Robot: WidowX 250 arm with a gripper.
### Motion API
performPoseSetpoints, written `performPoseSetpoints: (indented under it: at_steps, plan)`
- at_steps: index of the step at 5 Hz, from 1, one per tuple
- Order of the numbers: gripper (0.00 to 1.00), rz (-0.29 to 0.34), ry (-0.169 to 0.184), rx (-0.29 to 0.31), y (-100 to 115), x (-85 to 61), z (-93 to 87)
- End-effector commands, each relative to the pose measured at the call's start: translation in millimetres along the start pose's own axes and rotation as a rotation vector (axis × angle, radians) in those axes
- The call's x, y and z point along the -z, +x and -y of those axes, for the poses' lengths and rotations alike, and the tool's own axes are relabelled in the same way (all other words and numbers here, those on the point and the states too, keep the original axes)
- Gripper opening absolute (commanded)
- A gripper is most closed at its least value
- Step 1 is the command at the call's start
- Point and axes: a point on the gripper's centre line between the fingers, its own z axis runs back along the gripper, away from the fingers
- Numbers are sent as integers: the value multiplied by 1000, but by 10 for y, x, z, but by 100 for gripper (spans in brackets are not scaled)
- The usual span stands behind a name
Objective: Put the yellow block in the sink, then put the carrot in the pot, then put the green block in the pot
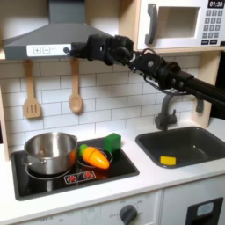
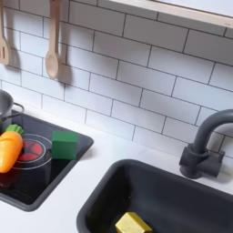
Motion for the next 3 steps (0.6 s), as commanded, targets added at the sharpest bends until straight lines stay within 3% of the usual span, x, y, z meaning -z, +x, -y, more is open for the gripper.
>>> performPoseSetpoints:
  at_steps: [1, 2, 3]
  plan:
    - [0, -1, -1, 6, -11, -10, 6]
    - [0, 12, -11, -6, 31, -155, 4]
    - [100, -6, -41, -17, 2, -378, 118]
